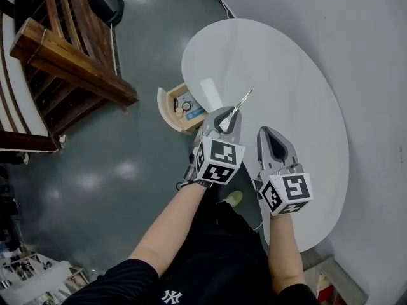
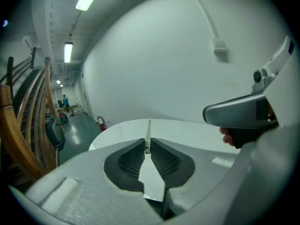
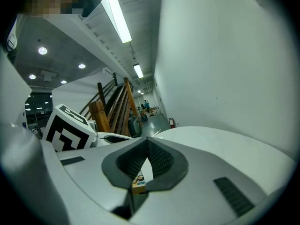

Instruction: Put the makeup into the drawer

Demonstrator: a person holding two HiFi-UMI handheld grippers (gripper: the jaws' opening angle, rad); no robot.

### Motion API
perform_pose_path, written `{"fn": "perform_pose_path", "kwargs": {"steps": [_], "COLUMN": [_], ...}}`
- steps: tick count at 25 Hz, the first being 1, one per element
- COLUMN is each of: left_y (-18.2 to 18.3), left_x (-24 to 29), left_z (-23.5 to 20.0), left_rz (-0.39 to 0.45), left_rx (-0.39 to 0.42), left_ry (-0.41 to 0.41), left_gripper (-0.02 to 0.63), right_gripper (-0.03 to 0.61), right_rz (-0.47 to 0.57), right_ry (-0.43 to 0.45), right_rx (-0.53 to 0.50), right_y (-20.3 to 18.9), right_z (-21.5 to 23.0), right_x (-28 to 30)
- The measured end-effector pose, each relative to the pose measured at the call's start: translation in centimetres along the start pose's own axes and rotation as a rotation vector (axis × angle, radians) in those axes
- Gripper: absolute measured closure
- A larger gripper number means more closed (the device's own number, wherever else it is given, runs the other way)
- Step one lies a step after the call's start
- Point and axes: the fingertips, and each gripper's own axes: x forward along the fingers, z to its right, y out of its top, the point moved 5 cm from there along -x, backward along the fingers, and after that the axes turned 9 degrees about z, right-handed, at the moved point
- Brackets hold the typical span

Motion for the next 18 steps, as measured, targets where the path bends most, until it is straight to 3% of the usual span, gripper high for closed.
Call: {"fn": "perform_pose_path", "kwargs": {"steps": [13, 18], "left_y": [-4.6, -8.1], "left_x": [1.5, 2.3], "left_z": [-9.2, -12.6], "left_rz": [-0.051, -0.088], "left_rx": [-0.105, -0.148], "left_ry": [0.141, 0.182], "left_gripper": [0.568, 0.568], "right_gripper": [0.563, 0.563], "right_rz": [-0.094, -0.14], "right_ry": [0.139, 0.179], "right_rx": [-0.017, 0.002], "right_y": [-2.7, -5.6], "right_z": [-3.5, -4.5], "right_x": [9.9, 13.9]}}
